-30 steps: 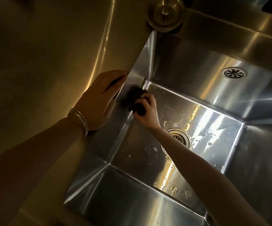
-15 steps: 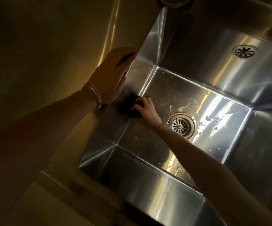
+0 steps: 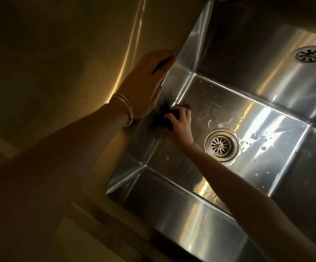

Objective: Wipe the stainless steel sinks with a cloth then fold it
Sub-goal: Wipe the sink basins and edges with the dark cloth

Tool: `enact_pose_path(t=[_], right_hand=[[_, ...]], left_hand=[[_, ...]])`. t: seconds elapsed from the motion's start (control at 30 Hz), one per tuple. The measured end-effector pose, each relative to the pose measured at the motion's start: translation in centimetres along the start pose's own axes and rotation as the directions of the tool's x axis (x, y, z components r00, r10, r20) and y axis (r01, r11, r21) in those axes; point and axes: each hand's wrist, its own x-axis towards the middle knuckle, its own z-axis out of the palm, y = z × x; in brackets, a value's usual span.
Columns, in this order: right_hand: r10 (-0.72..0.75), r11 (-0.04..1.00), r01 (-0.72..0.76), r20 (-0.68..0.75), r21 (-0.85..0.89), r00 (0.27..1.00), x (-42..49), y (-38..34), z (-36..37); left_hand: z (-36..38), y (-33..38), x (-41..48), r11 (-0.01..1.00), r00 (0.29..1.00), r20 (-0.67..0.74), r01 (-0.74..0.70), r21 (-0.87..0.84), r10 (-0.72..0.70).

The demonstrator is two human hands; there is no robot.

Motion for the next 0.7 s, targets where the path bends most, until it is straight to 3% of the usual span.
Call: enact_pose_path(t=[0.1,0.2,0.3,0.37,0.53,0.7], right_hand=[[-0.209,0.974,0.212,-0.044,0.077,0.977,-2.4,-3.4,-2.2],[-0.428,0.895,0.424,-0.004,0.139,0.904,-6.1,-5.9,-1.4],[-0.359,0.933,0.345,0.198,0.104,0.912,-7.8,-4.8,2.0],[-0.344,0.938,0.334,0.334,0.089,0.877,-8.0,-3.8,2.7],[-0.507,0.858,0.433,0.322,0.275,0.800,-10.5,-5.8,1.8],[-0.429,0.903,0.357,0.525,0.238,0.735,-10.0,-4.0,1.7]], left_hand=[[0.0,0.1,0.1,1.000,1.000,-0.002,-0.013,-0.005,0.013],[0.0,0.1,0.0,1.000,1.000,-0.004,0.001,0.012,-0.001],[0.0,0.1,-0.1,1.000,1.000,0.005,0.000,0.018,0.000],[0.0,0.1,0.0,1.000,1.000,0.004,-0.012,0.025,0.012],[0.0,0.1,0.1,0.999,1.000,-0.001,-0.025,0.026,0.025],[0.0,0.1,0.0,0.999,1.000,0.010,-0.026,0.039,0.025]])
